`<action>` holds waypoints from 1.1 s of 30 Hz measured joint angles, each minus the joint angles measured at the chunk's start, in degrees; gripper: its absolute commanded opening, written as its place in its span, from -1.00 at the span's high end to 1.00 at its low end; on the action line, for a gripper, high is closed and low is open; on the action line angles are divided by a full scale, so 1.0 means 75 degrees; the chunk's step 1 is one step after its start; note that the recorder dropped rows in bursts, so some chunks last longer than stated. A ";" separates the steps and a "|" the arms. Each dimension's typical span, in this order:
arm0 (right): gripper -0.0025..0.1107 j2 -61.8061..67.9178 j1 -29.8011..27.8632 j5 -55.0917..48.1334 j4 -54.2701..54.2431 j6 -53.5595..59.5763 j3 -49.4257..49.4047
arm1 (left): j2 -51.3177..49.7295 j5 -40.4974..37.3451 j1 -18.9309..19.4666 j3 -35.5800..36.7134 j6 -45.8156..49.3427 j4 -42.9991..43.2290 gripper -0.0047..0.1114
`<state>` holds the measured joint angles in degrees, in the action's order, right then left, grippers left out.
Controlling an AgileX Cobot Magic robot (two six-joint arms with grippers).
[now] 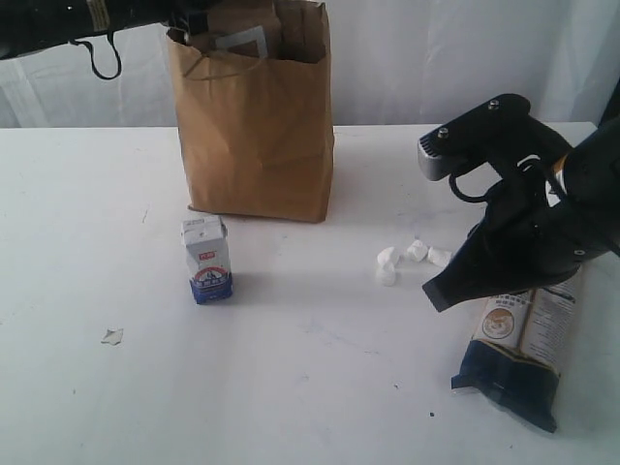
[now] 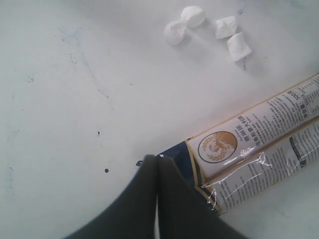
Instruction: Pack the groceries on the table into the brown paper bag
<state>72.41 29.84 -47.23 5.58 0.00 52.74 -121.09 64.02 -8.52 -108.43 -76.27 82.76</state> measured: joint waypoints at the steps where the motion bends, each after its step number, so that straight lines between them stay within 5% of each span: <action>1: 0.95 0.0000 0.0000 0.0000 -0.0010 0.0000 0.0000 | 0.0011 0.0000 0.0000 0.0000 0.0000 0.0027 0.63; 8: 0.95 0.0000 0.0000 0.0000 -0.0071 0.0000 0.0000 | 0.0011 0.0000 0.0000 0.0000 0.0050 0.0106 -0.27; 11: 0.95 0.0000 0.0000 0.0000 -0.0088 0.0000 0.0000 | 0.0011 0.0000 0.0000 0.0000 0.0050 0.0106 -0.49; 23: 0.95 0.0000 0.0000 0.0000 -0.0107 0.0000 0.0000 | 0.0172 0.0366 0.0106 0.0000 0.0036 -0.1050 -0.52; 30: 0.95 0.0000 0.0000 0.0000 -0.0112 0.0000 0.0000 | 0.0506 0.0581 0.0774 0.0000 -0.0193 -0.1021 -0.48; 33: 0.95 0.0000 0.0000 0.0015 -0.0112 0.0000 0.0000 | 0.0678 0.0675 0.1277 0.0000 -0.0425 -0.0758 -0.28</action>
<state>72.41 29.84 -47.13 4.74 0.00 52.74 -116.00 69.08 1.06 -108.43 -79.45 77.08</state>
